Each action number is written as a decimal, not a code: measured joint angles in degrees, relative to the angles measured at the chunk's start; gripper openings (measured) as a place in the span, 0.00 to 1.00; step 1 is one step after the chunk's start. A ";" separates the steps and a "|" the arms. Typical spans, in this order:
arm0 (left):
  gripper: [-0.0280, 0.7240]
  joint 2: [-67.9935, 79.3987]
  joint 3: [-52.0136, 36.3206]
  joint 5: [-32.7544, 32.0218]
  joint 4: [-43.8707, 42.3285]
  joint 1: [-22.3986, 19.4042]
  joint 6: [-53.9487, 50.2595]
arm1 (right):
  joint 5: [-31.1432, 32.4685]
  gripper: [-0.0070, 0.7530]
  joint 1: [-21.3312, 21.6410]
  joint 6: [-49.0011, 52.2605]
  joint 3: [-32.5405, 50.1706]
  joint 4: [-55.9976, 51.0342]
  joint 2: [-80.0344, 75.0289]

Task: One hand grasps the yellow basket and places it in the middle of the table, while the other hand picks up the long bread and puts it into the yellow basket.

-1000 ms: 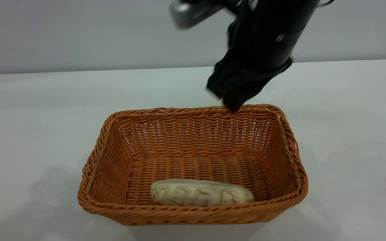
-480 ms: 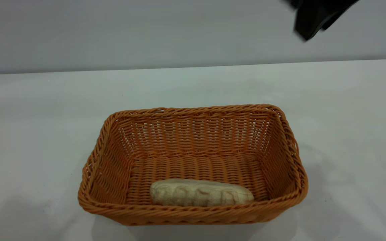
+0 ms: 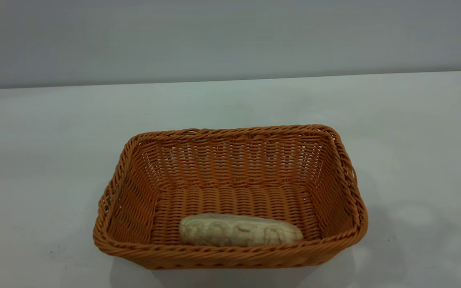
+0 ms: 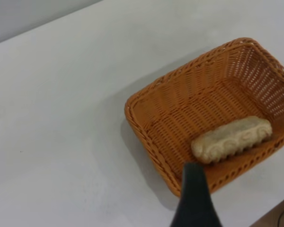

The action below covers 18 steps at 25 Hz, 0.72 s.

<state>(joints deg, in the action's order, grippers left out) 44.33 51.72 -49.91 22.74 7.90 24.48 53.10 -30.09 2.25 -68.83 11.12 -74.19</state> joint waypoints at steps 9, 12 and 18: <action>0.79 -13.41 -1.51 -8.45 -7.71 0.00 -7.34 | 7.79 0.33 0.00 0.18 0.00 0.00 12.82; 0.79 -17.35 -1.51 -11.11 -11.16 0.00 -10.85 | 10.32 0.33 0.00 0.18 0.00 0.00 16.64; 0.79 -24.56 -1.51 -15.89 -13.69 0.00 -14.02 | 13.79 0.33 0.00 0.18 1.10 0.00 24.44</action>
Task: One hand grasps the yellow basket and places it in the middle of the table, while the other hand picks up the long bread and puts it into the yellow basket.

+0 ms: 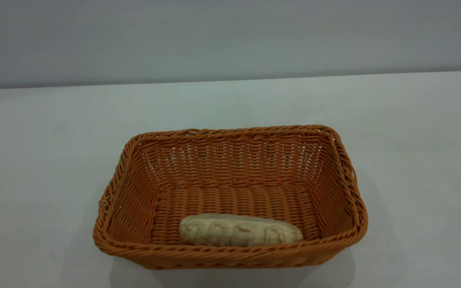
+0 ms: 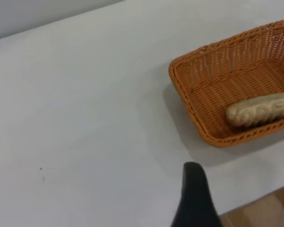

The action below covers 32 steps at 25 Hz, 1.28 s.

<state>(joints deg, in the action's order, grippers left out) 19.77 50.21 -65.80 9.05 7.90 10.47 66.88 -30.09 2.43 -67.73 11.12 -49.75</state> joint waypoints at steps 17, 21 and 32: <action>0.79 -17.78 -18.17 -0.80 -3.08 0.00 -0.97 | 0.99 0.33 0.00 1.06 25.45 -2.99 31.29; 0.79 -19.79 -20.96 -0.76 -4.35 0.00 -1.04 | 1.56 0.33 0.00 1.11 29.04 -4.20 39.60; 0.79 -21.04 -21.97 0.12 -4.73 0.00 -1.40 | 3.13 0.33 0.00 1.11 34.93 -4.49 50.80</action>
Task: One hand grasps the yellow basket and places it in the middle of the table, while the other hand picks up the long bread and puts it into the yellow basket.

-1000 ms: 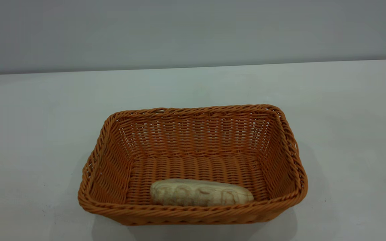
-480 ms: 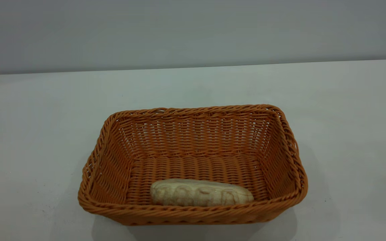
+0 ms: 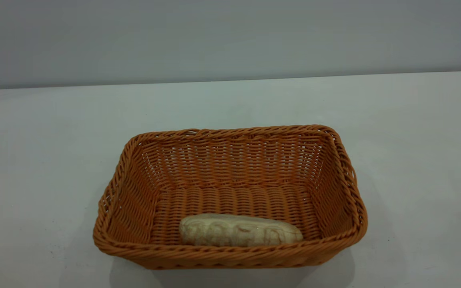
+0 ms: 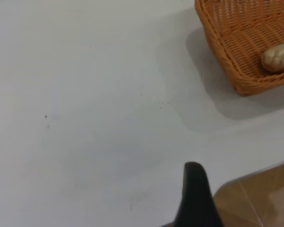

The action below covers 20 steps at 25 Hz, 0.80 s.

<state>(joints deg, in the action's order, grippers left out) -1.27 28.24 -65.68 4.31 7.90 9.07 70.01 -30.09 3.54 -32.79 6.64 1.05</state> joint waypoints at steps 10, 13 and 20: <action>0.79 0.00 0.00 0.00 0.00 0.00 0.00 | -2.59 0.33 0.00 0.05 3.97 -0.47 0.06; 0.79 0.00 0.00 0.00 0.00 0.00 0.00 | -3.69 0.33 0.00 0.15 5.21 -0.88 0.08; 0.79 0.00 0.00 0.00 0.05 0.00 0.00 | -4.52 0.33 0.00 0.22 5.39 -1.29 0.08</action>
